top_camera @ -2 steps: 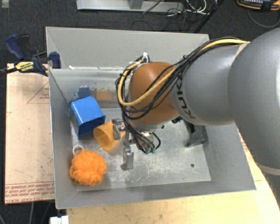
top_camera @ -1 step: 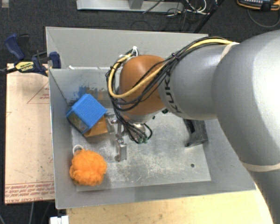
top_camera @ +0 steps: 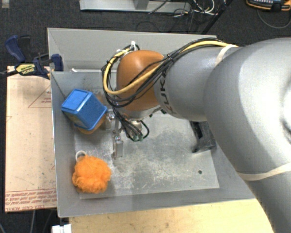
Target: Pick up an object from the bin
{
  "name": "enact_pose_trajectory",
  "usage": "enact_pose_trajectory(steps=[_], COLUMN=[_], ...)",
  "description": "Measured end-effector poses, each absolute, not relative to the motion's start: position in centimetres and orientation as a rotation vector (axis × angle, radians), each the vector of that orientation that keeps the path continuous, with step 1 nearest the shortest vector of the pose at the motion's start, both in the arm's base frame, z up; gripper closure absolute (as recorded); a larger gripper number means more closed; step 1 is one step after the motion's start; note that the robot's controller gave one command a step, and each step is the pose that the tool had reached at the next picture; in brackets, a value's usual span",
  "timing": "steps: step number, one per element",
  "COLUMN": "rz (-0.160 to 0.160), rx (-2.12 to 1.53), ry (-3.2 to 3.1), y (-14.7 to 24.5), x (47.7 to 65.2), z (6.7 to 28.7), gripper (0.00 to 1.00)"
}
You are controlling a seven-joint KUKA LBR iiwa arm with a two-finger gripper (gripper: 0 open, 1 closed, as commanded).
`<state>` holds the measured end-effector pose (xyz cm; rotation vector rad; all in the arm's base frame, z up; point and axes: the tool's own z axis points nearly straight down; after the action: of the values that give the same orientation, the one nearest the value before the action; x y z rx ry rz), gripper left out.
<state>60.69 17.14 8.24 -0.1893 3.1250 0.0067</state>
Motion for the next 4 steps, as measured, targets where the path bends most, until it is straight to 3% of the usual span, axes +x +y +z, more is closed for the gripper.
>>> enact_pose_trajectory(steps=[1,2,3,4], rz=[0.003,0.004,0.006,-0.020], rx=[-0.407,-0.484,-0.275,-0.484], ry=[3.114,3.090,3.119,3.102], y=[19.0,21.1,21.2,21.3], x=[60.7,61.2,58.4,56.0], z=[11.2,12.2,10.5,10.1], gripper=[0.00,0.00,0.00,0.00])
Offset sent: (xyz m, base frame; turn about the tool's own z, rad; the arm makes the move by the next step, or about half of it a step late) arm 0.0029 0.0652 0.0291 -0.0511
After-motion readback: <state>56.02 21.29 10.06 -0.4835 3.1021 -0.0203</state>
